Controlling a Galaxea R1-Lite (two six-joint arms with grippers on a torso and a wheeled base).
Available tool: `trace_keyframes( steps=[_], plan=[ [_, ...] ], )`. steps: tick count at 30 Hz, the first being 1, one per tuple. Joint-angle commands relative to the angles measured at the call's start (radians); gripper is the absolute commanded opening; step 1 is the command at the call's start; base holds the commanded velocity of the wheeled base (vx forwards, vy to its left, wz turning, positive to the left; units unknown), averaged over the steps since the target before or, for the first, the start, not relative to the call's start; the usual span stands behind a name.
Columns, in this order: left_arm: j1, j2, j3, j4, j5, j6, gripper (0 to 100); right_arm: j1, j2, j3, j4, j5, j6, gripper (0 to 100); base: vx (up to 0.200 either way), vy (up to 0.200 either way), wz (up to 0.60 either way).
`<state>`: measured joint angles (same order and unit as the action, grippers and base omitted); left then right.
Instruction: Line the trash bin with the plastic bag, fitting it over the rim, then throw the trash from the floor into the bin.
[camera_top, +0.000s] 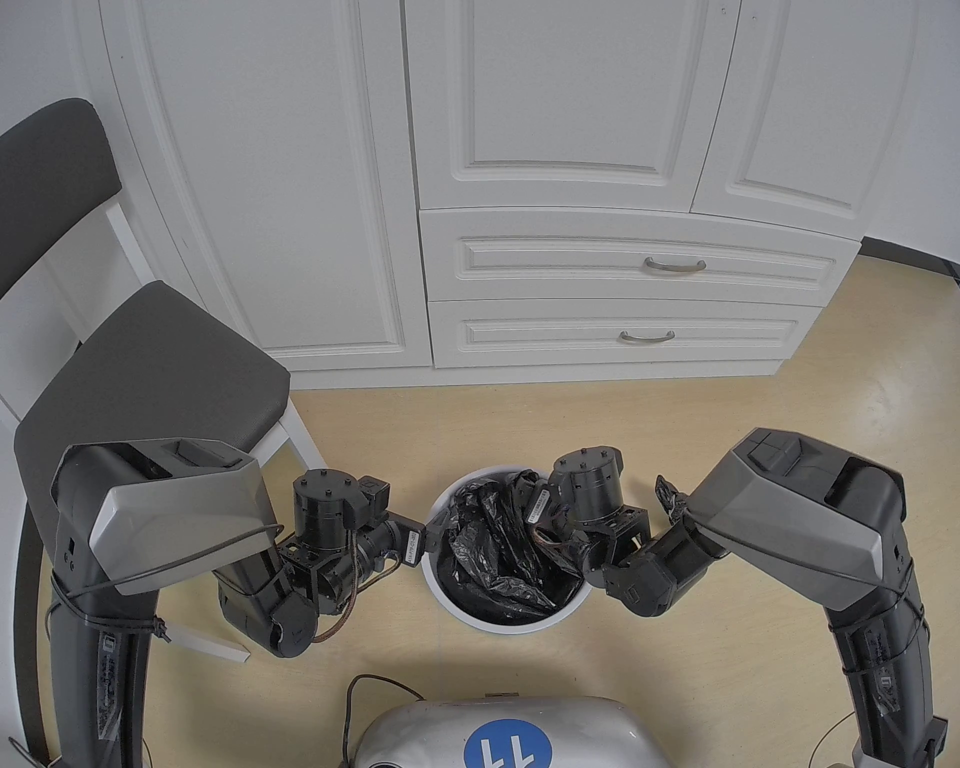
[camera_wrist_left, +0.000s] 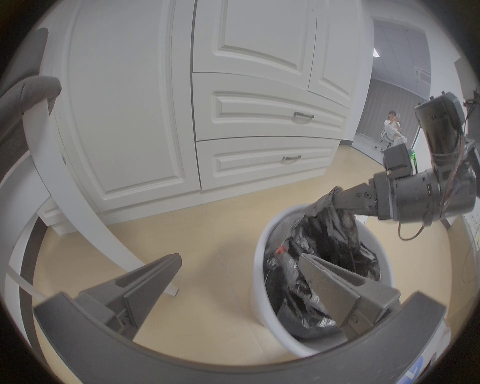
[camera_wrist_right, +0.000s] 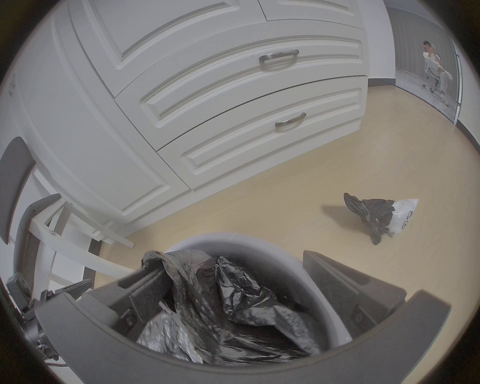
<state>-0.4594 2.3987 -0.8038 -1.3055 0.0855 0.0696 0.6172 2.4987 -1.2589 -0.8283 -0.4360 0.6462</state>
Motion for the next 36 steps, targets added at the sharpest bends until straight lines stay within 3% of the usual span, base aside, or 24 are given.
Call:
trace_keyframes(
  steps=[1, 16, 25, 36],
  plan=[
    [-0.001, 0.011, 0.000, -0.012, 0.002, 0.001, 100, 0.009, 0.052, -0.010, -0.002, 0.003, 0.003, 0, 0.000, 0.000, 0.00],
    [-0.001, 0.013, -0.002, -0.014, 0.000, 0.001, 100, 0.010, -0.008, 0.027, -0.006, -0.001, 0.000, 0, 0.000, 0.000, 0.00],
    [0.001, 0.011, -0.002, -0.015, 0.000, 0.001, 100, 0.035, -0.124, 0.131, -0.006, -0.004, -0.063, 0, 0.000, 0.000, 0.00],
    [-0.001, 0.011, 0.000, -0.017, 0.002, 0.001, 100, 0.039, -0.126, 0.131, -0.006, -0.006, -0.065, 0, 0.000, 0.000, 0.00]
  ],
)
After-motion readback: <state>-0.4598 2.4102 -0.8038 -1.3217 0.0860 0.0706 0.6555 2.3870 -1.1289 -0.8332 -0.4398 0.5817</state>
